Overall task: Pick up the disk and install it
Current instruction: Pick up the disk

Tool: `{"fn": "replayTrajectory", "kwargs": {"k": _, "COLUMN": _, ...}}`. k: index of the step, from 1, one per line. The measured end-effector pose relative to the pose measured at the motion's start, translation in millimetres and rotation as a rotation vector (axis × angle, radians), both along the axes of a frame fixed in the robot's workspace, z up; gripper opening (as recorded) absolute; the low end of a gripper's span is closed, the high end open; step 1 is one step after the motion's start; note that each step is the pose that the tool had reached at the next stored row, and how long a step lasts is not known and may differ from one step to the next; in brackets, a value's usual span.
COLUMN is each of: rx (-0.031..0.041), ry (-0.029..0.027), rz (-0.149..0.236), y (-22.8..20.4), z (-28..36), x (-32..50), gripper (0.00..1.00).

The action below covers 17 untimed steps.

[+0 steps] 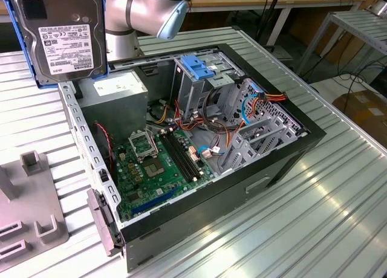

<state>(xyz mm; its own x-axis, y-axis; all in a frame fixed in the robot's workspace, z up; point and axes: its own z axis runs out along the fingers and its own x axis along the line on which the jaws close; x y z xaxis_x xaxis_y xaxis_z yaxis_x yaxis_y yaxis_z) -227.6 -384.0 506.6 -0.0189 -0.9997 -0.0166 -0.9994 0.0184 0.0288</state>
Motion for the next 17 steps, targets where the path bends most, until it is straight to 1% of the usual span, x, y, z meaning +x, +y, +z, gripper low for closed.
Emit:
{"fn": "replayTrajectory", "kwargs": {"k": 4, "rx": -0.0001, "ry": 0.0, "rz": 0.0, "y": -0.5, "z": -0.1, "x": 7.7, "gripper": 0.37}}
{"fn": "replayTrajectory", "kwargs": {"k": 6, "rx": 0.0, "ry": 0.0, "rz": 0.0, "y": -0.5, "z": -0.3, "x": 19.0, "gripper": 0.37}}
{"fn": "replayTrajectory", "kwargs": {"k": 11, "rx": -0.0001, "ry": 0.0001, "rz": 0.0, "y": -0.5, "z": -0.6, "x": 37.7, "gripper": 0.37}}
{"fn": "replayTrajectory", "kwargs": {"k": 13, "rx": -0.0001, "ry": 0.0, "rz": 0.0, "y": -0.6, "z": -0.7, "x": 43.2, "gripper": 0.37}}
{"fn": "replayTrajectory", "kwargs": {"k": 17, "rx": -0.0001, "ry": 0.0001, "rz": 0.0, "y": -1.7, "z": -0.7, "x": 49.0, "gripper": 0.37}}
